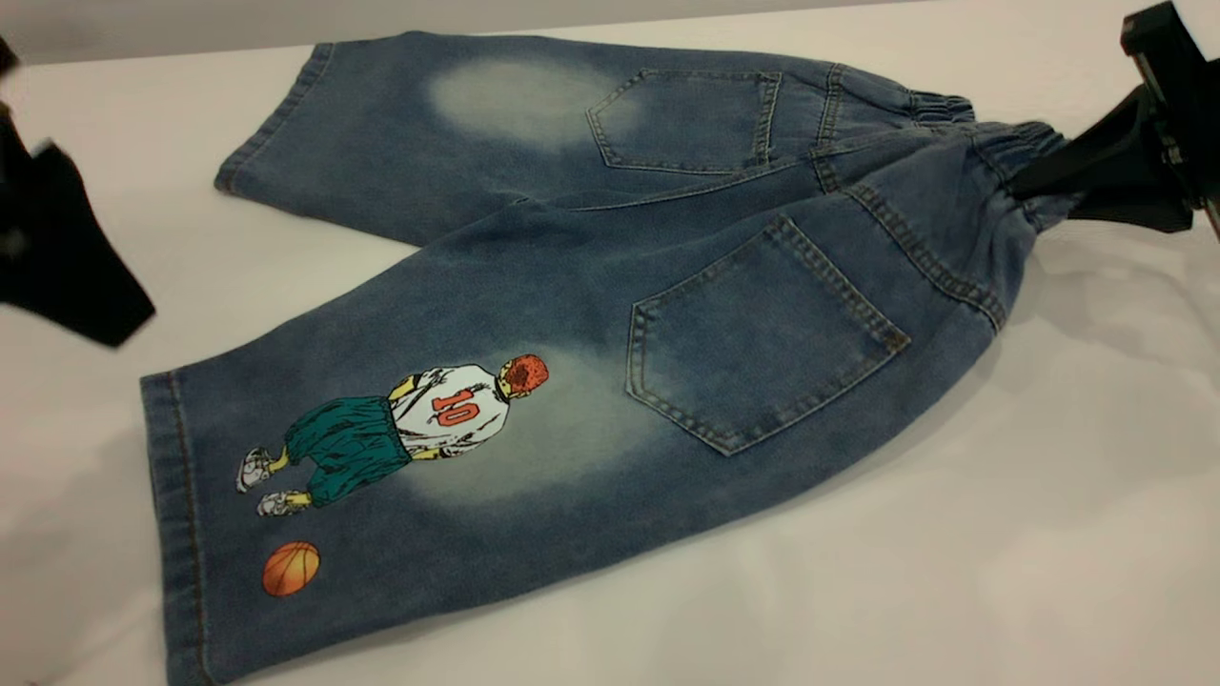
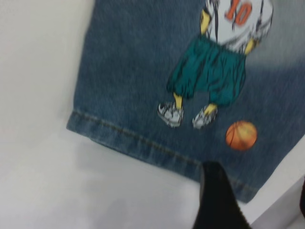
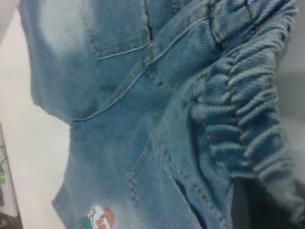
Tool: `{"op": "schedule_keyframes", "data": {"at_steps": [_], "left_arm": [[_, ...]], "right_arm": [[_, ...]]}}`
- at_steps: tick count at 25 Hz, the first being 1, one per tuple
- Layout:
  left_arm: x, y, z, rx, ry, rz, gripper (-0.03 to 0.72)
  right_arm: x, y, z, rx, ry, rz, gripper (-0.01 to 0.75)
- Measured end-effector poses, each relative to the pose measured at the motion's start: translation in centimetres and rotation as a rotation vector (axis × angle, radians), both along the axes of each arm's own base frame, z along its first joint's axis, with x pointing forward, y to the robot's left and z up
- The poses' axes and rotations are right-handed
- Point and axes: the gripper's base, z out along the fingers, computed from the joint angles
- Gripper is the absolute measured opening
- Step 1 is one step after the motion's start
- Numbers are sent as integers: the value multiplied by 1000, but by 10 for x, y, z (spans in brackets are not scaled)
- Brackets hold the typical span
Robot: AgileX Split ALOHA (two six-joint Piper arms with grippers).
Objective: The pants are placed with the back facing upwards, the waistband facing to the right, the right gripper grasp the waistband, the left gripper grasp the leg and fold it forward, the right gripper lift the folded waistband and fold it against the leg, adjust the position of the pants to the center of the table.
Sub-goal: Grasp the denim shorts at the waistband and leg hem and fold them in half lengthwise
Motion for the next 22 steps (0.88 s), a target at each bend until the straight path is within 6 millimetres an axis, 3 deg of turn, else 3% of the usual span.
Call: {"op": "schedule_keyframes", "data": {"at_steps": [14,22], "left_arm": [[2,-35,-46,36,90,-110,384],[-13,-46,-71,40,66,-121,384]], "right_arm": [[4,-2,2,15,-14,-54,39],[3,-1,1,13,-13,-48,39]]}}
